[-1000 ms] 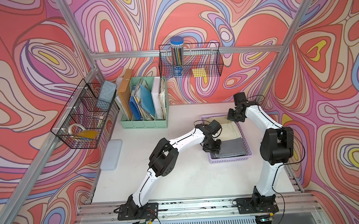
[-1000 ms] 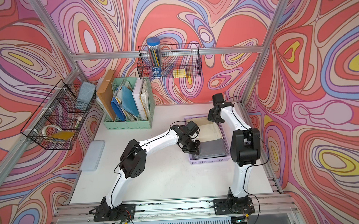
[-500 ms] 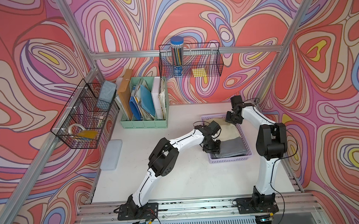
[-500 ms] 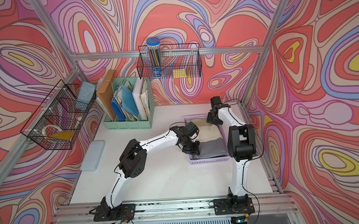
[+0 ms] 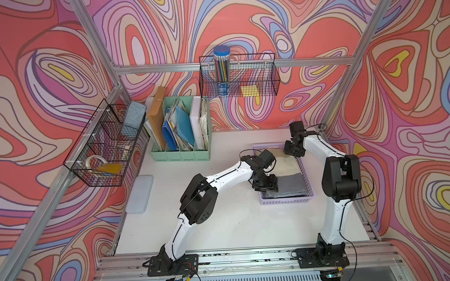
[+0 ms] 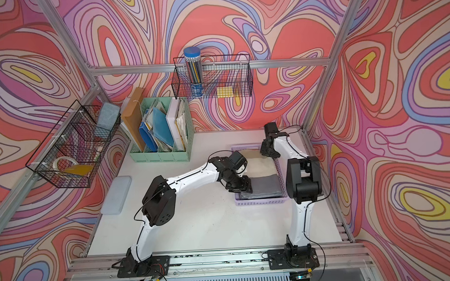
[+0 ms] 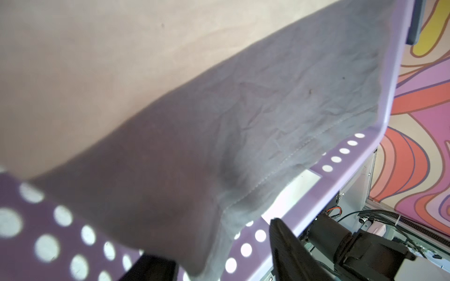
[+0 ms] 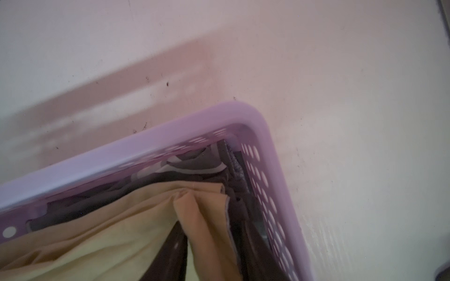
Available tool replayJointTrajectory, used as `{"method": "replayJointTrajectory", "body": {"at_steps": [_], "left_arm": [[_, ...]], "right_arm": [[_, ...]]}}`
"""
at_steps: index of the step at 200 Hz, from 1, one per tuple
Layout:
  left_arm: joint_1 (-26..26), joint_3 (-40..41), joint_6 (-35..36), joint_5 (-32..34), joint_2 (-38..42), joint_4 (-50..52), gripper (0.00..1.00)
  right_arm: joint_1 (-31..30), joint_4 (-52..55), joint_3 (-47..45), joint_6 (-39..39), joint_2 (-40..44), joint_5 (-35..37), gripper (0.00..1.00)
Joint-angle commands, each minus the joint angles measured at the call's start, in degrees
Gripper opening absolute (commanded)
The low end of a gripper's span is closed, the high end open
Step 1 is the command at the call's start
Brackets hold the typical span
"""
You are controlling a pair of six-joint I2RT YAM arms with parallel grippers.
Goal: Put the folded pillowcase in the basket
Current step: Place the pillowcase in the basket.
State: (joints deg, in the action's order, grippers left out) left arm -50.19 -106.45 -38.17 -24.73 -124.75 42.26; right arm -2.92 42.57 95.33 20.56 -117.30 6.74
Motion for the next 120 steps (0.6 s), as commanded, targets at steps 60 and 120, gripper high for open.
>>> {"method": "replayJointTrajectory", "body": {"at_steps": [60, 120], "left_arm": [[1.4, 0.4, 4.5, 2.8, 7.1, 4.1, 0.98], [1.5, 1.4, 5.3, 5.1, 9.6, 5.7, 0.98]], "right_arm": [[0.5, 0.6, -2.1, 0.1, 5.1, 3.2, 0.42], [0.5, 1.0, -0.6, -0.9, 5.1, 4.5, 0.44]]}}
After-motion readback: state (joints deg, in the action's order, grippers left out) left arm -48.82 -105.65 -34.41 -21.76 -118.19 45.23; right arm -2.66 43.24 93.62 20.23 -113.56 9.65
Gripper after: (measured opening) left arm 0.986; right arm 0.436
